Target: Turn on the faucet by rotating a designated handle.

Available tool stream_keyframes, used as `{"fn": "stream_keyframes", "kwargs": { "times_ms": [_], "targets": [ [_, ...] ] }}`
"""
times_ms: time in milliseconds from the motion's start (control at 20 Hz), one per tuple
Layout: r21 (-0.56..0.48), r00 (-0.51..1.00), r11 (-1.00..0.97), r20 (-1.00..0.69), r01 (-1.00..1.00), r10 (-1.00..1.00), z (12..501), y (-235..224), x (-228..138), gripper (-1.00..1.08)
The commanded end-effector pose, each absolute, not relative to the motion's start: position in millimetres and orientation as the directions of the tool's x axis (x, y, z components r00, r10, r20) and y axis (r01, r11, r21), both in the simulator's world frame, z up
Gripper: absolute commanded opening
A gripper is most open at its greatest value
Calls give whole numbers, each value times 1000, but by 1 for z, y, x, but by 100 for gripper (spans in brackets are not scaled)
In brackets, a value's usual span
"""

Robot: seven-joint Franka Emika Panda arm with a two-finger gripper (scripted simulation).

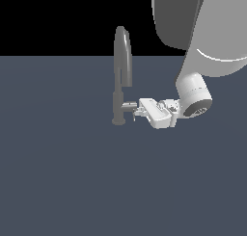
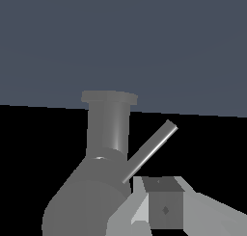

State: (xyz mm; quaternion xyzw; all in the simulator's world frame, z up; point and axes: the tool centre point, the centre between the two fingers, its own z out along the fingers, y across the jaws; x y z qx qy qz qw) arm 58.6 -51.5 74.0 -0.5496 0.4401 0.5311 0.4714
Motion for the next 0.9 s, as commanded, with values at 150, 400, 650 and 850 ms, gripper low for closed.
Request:
{"fn": "stream_keyframes", "kwargs": {
  "times_ms": [150,400,650,850],
  "targets": [
    [-34,33,-153,-999,-988,5,53,-46,67,-100],
    [-22,22,-151,-1000,-988,3,41,-44,70,-100],
    [-12,11,-150,-1000,-989,2,31,-43,73,-100],
    [-6,6,-149,-1000,-989,1,25,-43,74,-100]
  ]
}}
